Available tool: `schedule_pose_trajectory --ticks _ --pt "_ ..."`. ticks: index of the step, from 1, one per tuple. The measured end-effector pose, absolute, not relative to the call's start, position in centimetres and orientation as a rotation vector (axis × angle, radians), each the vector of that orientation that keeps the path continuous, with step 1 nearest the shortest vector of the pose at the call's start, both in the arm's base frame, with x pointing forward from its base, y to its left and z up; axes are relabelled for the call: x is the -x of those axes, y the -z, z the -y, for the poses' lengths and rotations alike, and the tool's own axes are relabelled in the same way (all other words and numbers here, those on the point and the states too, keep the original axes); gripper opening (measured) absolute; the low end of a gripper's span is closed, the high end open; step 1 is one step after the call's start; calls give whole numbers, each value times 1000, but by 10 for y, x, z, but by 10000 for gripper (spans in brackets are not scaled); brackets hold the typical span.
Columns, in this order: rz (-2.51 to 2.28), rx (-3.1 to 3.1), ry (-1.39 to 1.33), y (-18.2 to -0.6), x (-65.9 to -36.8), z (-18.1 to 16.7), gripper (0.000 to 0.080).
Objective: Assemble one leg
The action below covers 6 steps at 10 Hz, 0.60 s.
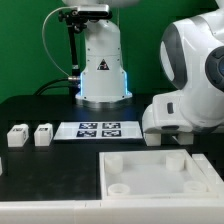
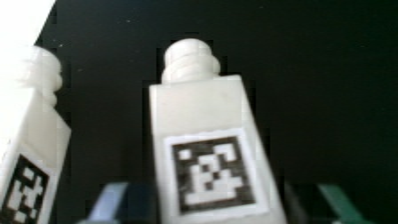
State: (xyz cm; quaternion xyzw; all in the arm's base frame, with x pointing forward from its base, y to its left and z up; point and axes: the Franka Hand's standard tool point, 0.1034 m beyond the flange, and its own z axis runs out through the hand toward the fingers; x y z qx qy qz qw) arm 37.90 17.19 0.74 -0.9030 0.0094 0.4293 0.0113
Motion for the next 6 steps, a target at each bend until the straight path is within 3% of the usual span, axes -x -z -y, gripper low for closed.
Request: schedule_pose_trajectory --ticks 4,5,6 --pt "-29 2817 -1339 -7 -379 -172 291" --pt "5 2809 -1339 -11 -382 -169 291" --pt "79 2799 -1315 -28 -400 -159 291"
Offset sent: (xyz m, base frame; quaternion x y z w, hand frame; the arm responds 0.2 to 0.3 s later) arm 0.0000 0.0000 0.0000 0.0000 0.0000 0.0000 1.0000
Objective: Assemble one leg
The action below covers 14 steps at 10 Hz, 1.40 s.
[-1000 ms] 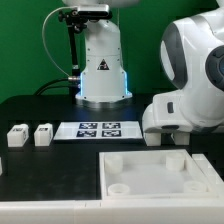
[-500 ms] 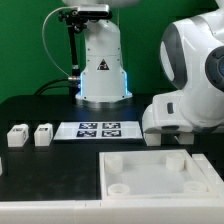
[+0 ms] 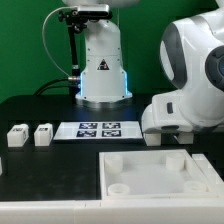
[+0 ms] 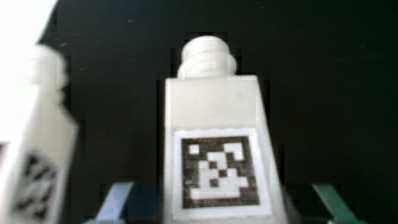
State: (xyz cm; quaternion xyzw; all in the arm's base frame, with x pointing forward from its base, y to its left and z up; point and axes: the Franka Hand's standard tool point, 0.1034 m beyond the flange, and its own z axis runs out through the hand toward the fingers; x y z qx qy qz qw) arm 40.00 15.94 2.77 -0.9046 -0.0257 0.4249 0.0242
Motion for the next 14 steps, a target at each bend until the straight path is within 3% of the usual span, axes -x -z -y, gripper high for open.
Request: schedule_pose_trajectory --ticks 2,4,5,7,8,9,11,12,14 --pt "116 2784 -1277 -75 -436 -137 291" --pt "118 2816 -1210 -117 -452 -131 292" --pt "109 2873 -1048 -105 -459 -134 292" --pt "96 2975 -705 -103 -464 -132 292" --pt "171 2995 -552 -99 -481 -125 292" --pt "199 3014 -362 -112 -516 -116 292" --pt "192 3027 -34 -157 -569 -113 292" --pt "196 3016 189 -167 -584 -118 292" --pt "184 3006 379 -153 -570 -111 292"
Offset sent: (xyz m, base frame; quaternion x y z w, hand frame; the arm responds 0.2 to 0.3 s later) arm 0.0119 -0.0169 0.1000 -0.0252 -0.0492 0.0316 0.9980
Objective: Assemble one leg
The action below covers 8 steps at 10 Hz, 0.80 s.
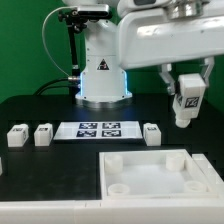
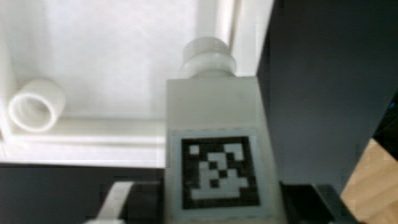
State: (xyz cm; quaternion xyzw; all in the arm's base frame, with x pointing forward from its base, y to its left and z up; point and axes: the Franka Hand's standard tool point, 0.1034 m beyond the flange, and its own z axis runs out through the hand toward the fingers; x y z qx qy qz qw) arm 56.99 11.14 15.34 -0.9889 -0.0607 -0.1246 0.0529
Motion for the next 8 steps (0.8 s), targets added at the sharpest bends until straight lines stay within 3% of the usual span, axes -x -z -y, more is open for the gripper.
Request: schedule_pose_trajectory --ticks 1,3,4,6,8 --pt "173 2971 590 -160 -580 -111 292" --pt "160 2916 821 -154 -575 -108 292" --pt "186 2923 813 -145 -579 -106 292" --pt "208 2914 869 -147 -623 -101 292" --pt "185 2906 865 -124 -639 -103 294"
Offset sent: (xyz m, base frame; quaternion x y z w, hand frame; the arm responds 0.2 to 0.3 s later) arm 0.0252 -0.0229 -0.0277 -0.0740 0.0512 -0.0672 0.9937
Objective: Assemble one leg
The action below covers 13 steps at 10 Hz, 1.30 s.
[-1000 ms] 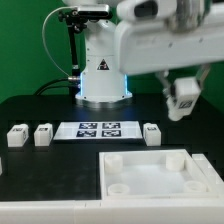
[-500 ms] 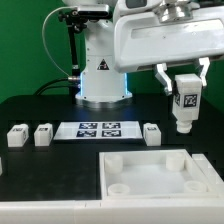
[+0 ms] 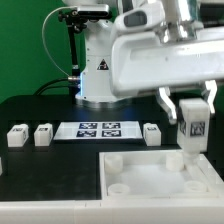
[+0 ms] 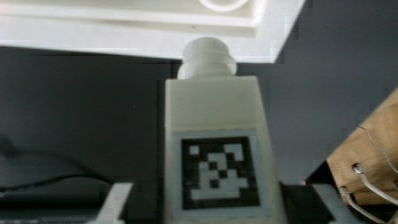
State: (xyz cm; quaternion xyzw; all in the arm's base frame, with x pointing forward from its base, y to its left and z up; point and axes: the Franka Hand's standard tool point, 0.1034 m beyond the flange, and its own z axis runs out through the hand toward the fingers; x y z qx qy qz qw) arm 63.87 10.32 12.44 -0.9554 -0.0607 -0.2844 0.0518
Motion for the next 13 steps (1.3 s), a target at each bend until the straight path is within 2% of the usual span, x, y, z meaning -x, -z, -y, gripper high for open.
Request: schedule_pose_trajectory --ticks 1,3,8,11,13 --pt "176 2906 853 -110 -638 -105 294" --pt "183 2909 830 -93 -633 -111 294" --pt "192 2900 859 -85 -624 -116 294" --pt "176 2894 885 -73 -619 -116 294" --pt "177 2895 885 -73 -619 -115 294"
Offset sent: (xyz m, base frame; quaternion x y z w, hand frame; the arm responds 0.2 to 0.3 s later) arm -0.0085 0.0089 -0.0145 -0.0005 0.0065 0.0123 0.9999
